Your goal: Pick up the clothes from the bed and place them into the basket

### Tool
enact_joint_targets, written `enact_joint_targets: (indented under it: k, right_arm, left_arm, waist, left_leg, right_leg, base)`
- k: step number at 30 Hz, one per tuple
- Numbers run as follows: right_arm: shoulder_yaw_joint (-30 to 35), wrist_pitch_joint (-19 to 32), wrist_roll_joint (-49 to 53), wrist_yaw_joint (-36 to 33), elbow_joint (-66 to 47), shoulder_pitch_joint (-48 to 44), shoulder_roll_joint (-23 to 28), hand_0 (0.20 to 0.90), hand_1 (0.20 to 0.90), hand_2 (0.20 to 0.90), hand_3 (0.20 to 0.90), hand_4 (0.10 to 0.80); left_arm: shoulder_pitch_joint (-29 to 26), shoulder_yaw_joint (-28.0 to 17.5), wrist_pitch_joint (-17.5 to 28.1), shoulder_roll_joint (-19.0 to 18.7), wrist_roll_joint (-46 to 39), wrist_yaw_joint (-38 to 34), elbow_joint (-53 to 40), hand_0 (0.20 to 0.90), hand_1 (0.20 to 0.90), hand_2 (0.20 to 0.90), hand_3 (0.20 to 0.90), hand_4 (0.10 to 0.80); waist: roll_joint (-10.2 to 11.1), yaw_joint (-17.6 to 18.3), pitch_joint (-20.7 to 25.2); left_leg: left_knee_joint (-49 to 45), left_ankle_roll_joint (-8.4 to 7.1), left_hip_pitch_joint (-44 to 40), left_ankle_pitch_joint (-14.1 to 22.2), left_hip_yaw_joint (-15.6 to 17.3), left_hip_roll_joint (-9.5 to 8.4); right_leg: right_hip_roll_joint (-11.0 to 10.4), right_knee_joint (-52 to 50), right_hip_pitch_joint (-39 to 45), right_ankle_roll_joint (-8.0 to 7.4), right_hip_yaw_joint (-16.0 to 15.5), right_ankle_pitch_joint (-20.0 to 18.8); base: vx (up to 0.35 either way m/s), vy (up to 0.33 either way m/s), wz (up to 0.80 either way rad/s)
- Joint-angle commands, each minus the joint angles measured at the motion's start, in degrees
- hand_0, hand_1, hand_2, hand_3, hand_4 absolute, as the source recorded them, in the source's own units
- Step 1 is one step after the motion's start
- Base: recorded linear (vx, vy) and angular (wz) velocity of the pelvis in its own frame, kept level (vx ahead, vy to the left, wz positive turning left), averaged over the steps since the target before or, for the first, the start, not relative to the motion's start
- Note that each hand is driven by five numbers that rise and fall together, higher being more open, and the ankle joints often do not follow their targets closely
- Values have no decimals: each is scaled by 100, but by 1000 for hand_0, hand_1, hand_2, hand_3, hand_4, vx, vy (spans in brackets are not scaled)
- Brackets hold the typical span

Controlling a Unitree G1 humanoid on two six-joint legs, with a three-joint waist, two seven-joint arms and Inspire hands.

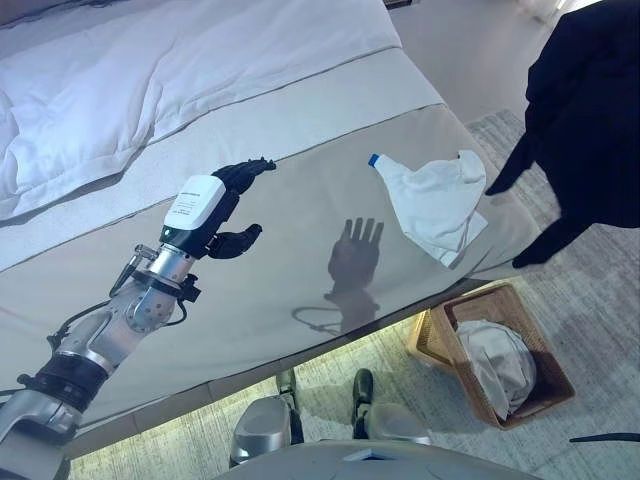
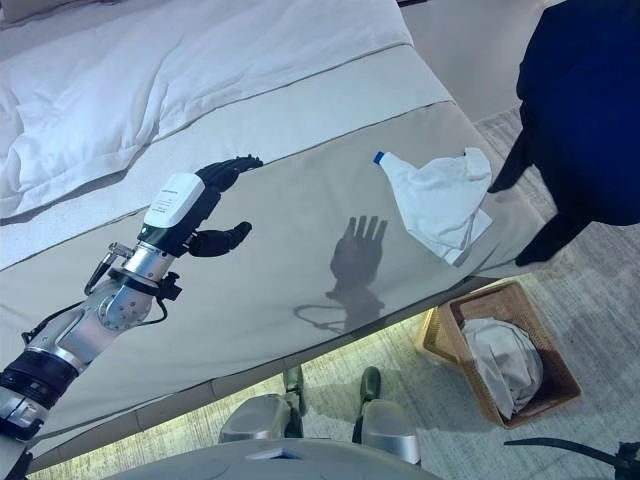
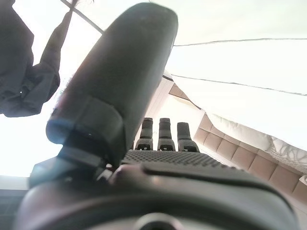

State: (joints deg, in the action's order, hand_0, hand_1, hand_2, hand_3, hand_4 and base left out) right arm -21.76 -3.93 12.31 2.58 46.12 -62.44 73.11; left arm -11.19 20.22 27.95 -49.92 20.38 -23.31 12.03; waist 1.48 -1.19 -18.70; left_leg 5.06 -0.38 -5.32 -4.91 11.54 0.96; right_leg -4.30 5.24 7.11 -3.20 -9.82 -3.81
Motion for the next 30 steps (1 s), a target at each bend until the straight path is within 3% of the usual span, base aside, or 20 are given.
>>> enact_joint_targets:
  k: [1,8,15,30]
  right_arm:
    - [-367,524,-4,-249,-280,-543,351,300,300,300,200,100]
    - [-559,420,-43,-297,-41,-721,401,300,300,300,200,100]
    - [108,403,-109,-344,-159,200,519,300,300,300,200,100]
    - [3448,719,-84,-194,-1874,4173,223,300,300,300,200,100]
  left_arm:
    - [235,-174,348,25,-17,-269,-92,900,900,900,900,800]
    - [300,-211,319,-12,-17,-330,-76,900,900,900,900,800]
    - [386,-363,236,-91,9,-434,25,900,900,900,900,800]
    - [192,-421,-17,-22,14,52,243,900,900,900,900,800]
  waist:
    - [315,-127,1635]
    - [343,-152,1625]
    - [278,63,1583]
    - [111,909,1495]
  left_leg:
    - [-74,-185,-156,614,-246,186]
    - [-67,-197,-141,609,-243,202]
    - [-62,-171,-206,635,-123,225]
    - [-67,-109,-355,726,304,305]
  right_leg:
    - [-110,-331,-147,-247,-271,273]
    - [-93,-334,-147,-244,-288,290]
    - [-65,-360,-181,-257,-144,280]
    - [58,-516,-473,-324,489,250]
  base:
    - [0,0,0]
    - [0,-2,4]
    - [0,0,0]
    - [-22,-8,-19]
